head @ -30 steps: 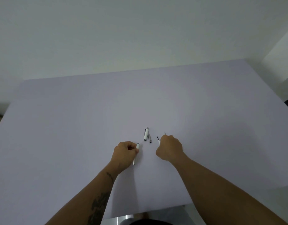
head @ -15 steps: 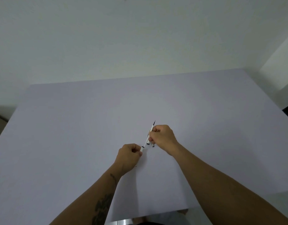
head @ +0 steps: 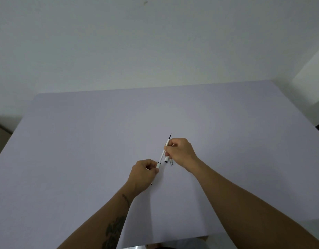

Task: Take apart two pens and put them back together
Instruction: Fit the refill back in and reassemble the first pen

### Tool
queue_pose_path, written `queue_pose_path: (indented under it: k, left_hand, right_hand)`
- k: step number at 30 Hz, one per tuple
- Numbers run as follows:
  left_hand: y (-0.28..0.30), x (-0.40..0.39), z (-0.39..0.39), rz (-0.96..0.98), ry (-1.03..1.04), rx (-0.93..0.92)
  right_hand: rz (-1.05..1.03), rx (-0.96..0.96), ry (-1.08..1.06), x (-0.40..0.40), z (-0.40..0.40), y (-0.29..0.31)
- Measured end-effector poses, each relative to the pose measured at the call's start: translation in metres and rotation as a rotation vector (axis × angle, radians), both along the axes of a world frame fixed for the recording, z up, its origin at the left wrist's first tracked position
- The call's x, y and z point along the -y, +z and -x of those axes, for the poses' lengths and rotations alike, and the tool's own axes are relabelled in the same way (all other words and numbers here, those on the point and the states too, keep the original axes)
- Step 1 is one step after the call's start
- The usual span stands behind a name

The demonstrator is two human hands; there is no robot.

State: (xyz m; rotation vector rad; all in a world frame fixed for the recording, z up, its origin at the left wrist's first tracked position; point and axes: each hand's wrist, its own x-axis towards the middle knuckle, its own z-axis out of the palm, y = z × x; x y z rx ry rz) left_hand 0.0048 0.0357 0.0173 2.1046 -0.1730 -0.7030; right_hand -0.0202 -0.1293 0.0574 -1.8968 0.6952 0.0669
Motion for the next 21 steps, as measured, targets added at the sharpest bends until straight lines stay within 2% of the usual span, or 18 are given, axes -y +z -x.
queue_pose_path:
  k: [12, 16, 21]
  left_hand:
    - [0.008, 0.005, -0.003, 0.072, 0.065, 0.042]
    - [0.008, 0.004, -0.002, 0.085, 0.097, 0.033]
    - [0.006, 0.003, -0.001, 0.078, 0.124, 0.037]
  right_hand:
    - [0.037, -0.071, 0.183, 0.003, -0.007, -0.008]
    - [0.047, -0.077, 0.138, 0.022, -0.006, -0.009]
    - [0.160, -0.213, 0.096, 0.040, 0.011, -0.029]
